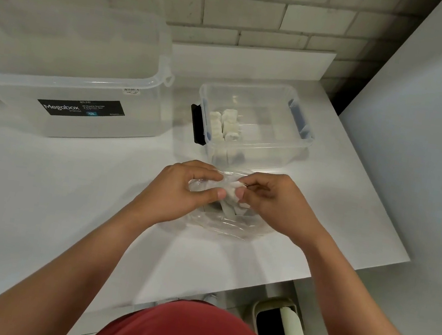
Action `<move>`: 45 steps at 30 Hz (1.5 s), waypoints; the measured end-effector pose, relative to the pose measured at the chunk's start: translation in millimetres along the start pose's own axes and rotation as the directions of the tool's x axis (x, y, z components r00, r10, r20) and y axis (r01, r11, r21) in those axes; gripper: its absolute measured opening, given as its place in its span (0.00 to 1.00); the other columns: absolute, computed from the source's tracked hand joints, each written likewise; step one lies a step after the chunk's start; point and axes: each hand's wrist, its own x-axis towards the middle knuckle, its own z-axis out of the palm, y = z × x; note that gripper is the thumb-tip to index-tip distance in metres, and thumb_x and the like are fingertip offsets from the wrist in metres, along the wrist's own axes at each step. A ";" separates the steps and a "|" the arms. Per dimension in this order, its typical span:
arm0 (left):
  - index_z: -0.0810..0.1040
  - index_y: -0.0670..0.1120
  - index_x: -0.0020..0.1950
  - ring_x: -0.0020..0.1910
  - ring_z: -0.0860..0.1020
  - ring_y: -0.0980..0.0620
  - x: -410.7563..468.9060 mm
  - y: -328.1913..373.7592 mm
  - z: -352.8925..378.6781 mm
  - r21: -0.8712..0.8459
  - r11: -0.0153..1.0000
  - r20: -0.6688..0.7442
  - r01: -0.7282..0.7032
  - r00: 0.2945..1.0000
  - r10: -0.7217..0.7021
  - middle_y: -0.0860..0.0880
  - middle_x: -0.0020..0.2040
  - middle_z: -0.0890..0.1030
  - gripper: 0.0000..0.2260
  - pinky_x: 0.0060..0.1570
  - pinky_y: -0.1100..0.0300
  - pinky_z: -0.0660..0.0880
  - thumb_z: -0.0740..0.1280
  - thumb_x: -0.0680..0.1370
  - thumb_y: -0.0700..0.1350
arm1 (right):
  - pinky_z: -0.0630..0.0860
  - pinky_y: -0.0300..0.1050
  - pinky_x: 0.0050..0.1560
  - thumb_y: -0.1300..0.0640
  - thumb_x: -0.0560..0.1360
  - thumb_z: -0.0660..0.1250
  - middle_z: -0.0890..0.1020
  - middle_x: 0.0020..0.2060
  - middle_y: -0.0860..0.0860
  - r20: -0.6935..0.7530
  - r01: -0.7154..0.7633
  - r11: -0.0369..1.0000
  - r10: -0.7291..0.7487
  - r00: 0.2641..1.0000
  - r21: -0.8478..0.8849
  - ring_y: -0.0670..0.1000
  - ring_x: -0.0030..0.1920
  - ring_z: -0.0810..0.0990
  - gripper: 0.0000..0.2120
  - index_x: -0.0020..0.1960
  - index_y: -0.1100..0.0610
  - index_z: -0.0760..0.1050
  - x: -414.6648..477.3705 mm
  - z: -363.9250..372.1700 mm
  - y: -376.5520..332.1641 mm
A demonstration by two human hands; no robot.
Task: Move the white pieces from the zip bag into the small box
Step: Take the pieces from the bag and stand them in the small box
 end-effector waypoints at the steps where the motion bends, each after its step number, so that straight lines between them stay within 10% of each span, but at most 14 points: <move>1: 0.86 0.57 0.57 0.61 0.78 0.65 0.6 0.2 -0.2 -0.004 1.000 0.004 -0.003 1.000 0.003 0.63 0.60 0.82 0.13 0.63 0.66 0.70 0.77 0.74 0.56 | 0.83 0.58 0.55 0.56 0.78 0.74 0.88 0.43 0.48 0.024 -0.006 0.998 0.005 1.000 0.058 0.52 0.45 0.87 0.04 0.52 0.50 0.86 0.1 -0.5 -2.6; 7: 0.89 0.52 0.48 0.56 0.81 0.64 7.0 -1.1 -0.6 -0.043 0.999 -0.023 0.017 1.000 -0.018 0.60 0.56 0.85 0.03 0.62 0.64 0.73 0.76 0.76 0.48 | 0.83 0.54 0.57 0.60 0.75 0.76 0.86 0.46 0.52 0.086 -0.022 0.987 0.008 0.996 0.162 0.57 0.46 0.86 0.08 0.52 0.51 0.86 3.9 -0.3 -4.7; 12: 0.88 0.53 0.44 0.55 0.80 0.65 7.8 -3.4 -3.5 -0.029 0.999 -0.054 0.043 0.998 -0.044 0.62 0.55 0.84 0.02 0.57 0.72 0.70 0.76 0.76 0.48 | 0.80 0.46 0.54 0.58 0.77 0.70 0.87 0.46 0.42 0.130 0.077 0.856 -0.012 0.992 -0.511 0.48 0.48 0.84 0.10 0.51 0.47 0.87 7.2 5.6 6.9; 18: 0.88 0.51 0.43 0.54 0.81 0.64 8.6 -3.1 2.4 -0.008 1.000 -0.091 0.024 0.996 -0.025 0.62 0.54 0.84 0.03 0.55 0.75 0.69 0.75 0.76 0.47 | 0.75 0.47 0.47 0.37 0.74 0.69 0.82 0.44 0.50 0.086 -0.026 0.728 0.117 0.989 -0.685 0.57 0.47 0.81 0.17 0.46 0.50 0.81 18.9 47.0 13.5; 22: 0.88 0.51 0.42 0.53 0.81 0.65 8.6 -3.6 2.9 0.016 1.000 -0.112 0.009 0.994 -0.008 0.62 0.53 0.84 0.03 0.52 0.80 0.67 0.75 0.76 0.46 | 0.75 0.48 0.47 0.47 0.80 0.63 0.83 0.52 0.54 0.003 -0.041 0.630 0.068 0.998 -0.775 0.61 0.53 0.83 0.13 0.56 0.53 0.81 16.3 55.1 17.6; 32: 0.87 0.55 0.43 0.56 0.80 0.65 9.9 -4.2 -5.7 -0.073 0.997 -0.048 0.035 0.998 -0.039 0.63 0.55 0.84 0.03 0.58 0.70 0.71 0.75 0.76 0.47 | 0.81 0.53 0.50 0.59 0.81 0.65 0.81 0.46 0.43 -0.058 0.058 0.944 -0.081 0.995 -0.323 0.50 0.45 0.81 0.06 0.53 0.51 0.80 -3.8 8.9 3.5; 45: 0.89 0.54 0.45 0.54 0.79 0.67 6.8 7.9 -9.2 -0.020 0.998 0.103 0.055 0.993 -0.053 0.61 0.58 0.82 0.02 0.48 0.67 0.71 0.77 0.75 0.50 | 0.83 0.45 0.48 0.60 0.75 0.75 0.84 0.46 0.45 -0.113 0.006 1.000 -0.010 0.994 -0.027 0.48 0.40 0.86 0.10 0.53 0.47 0.83 -3.7 -7.1 -12.1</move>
